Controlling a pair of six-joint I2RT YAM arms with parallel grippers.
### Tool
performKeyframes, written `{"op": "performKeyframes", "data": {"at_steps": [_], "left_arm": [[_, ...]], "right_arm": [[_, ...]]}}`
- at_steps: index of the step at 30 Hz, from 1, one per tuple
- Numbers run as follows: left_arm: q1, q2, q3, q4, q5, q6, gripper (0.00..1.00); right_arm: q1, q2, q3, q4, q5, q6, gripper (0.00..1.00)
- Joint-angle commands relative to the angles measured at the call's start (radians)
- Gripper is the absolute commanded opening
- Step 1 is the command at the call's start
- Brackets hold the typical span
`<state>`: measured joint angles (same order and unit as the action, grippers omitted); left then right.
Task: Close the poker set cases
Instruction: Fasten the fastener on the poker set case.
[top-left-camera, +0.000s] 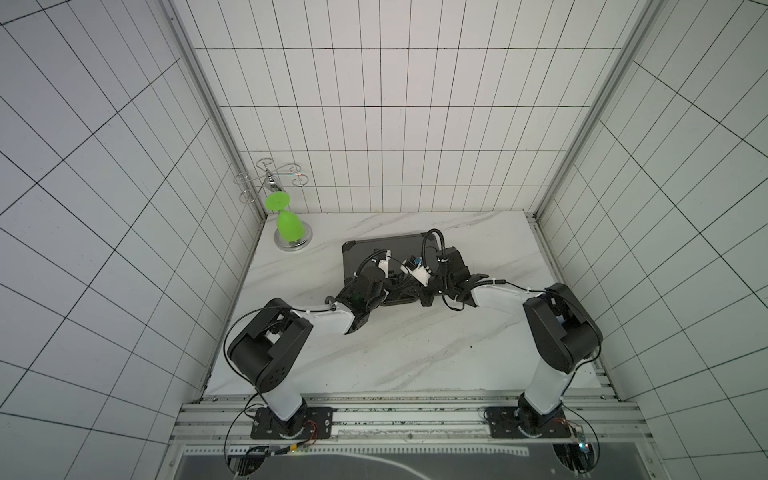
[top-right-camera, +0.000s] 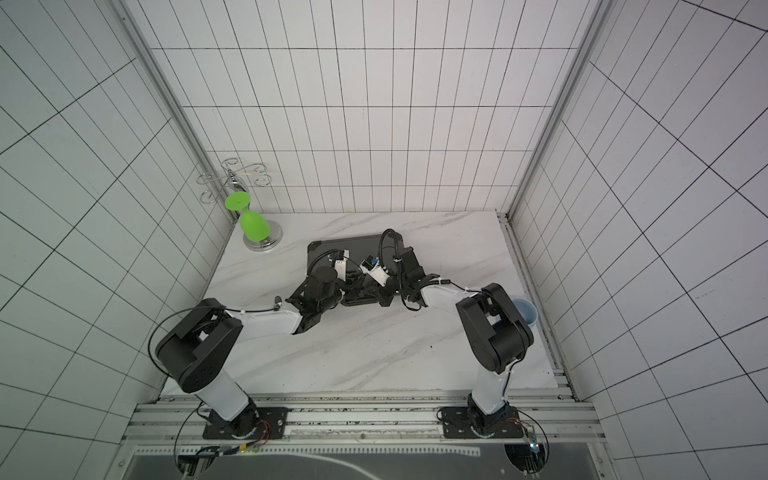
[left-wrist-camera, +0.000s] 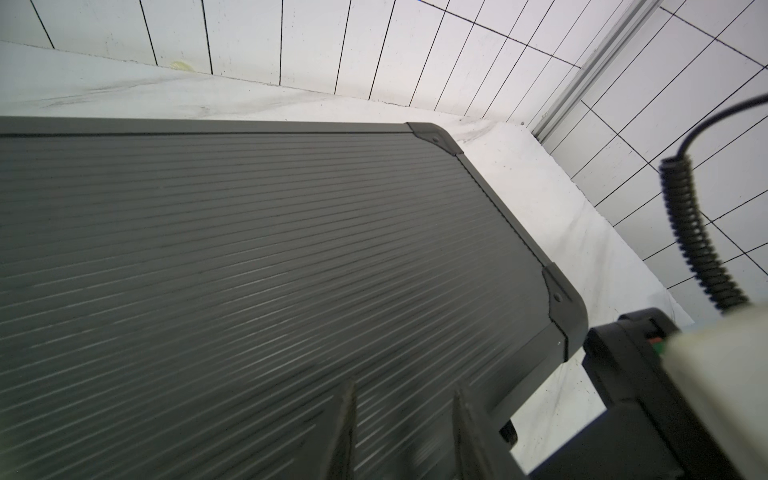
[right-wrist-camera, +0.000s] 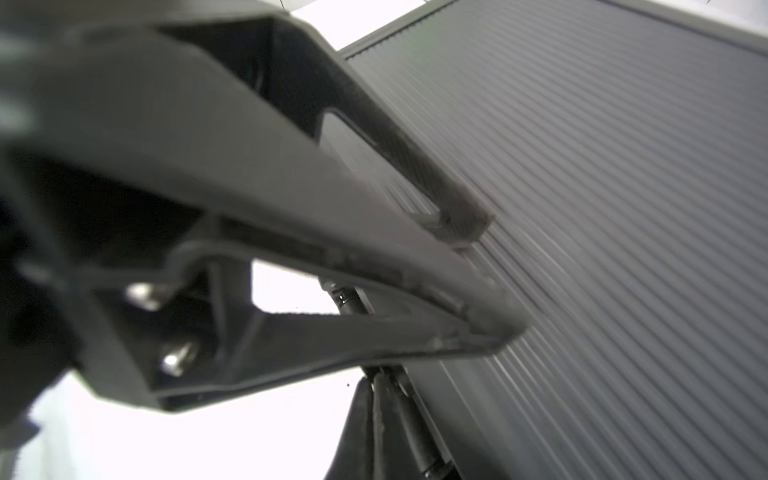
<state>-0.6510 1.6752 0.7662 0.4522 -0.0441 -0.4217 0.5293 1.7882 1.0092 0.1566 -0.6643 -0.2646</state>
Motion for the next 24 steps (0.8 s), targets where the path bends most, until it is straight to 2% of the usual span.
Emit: {"op": "performKeyframes", "data": {"at_steps": [1,5,8,10,12,15,18,21,24], "left_arm": [[-0.006,0.05,-0.051,-0.237,0.016,-0.025,0.39],[0.004,0.0,-0.06,-0.254,-0.017,-0.015,0.41],[0.016,-0.07,-0.074,-0.275,-0.052,-0.008,0.49],[0.027,-0.13,-0.088,-0.29,-0.081,-0.006,0.62],[0.039,-0.194,-0.104,-0.304,-0.107,-0.001,0.71],[0.073,-0.315,-0.134,-0.34,-0.182,0.0,0.97],[0.128,-0.451,-0.186,-0.362,-0.285,0.004,0.98],[0.189,-0.56,-0.247,-0.34,-0.392,0.026,0.98],[0.206,-0.623,-0.296,-0.299,-0.587,0.092,0.98]], "right_arm": [[-0.007,0.017,0.114,0.067,0.027,0.11,0.05],[-0.008,-0.064,0.032,0.135,0.065,0.129,0.17],[-0.011,-0.155,-0.044,0.168,0.168,0.136,0.32],[-0.026,-0.214,-0.101,0.192,0.259,0.142,0.39],[-0.054,-0.27,-0.165,0.226,0.319,0.151,0.43],[-0.117,-0.371,-0.293,0.298,0.43,0.172,0.46],[-0.21,-0.485,-0.45,0.404,0.53,0.176,0.51],[-0.31,-0.579,-0.557,0.468,0.577,0.149,0.54],[-0.413,-0.611,-0.61,0.491,0.62,0.148,0.56]]}}
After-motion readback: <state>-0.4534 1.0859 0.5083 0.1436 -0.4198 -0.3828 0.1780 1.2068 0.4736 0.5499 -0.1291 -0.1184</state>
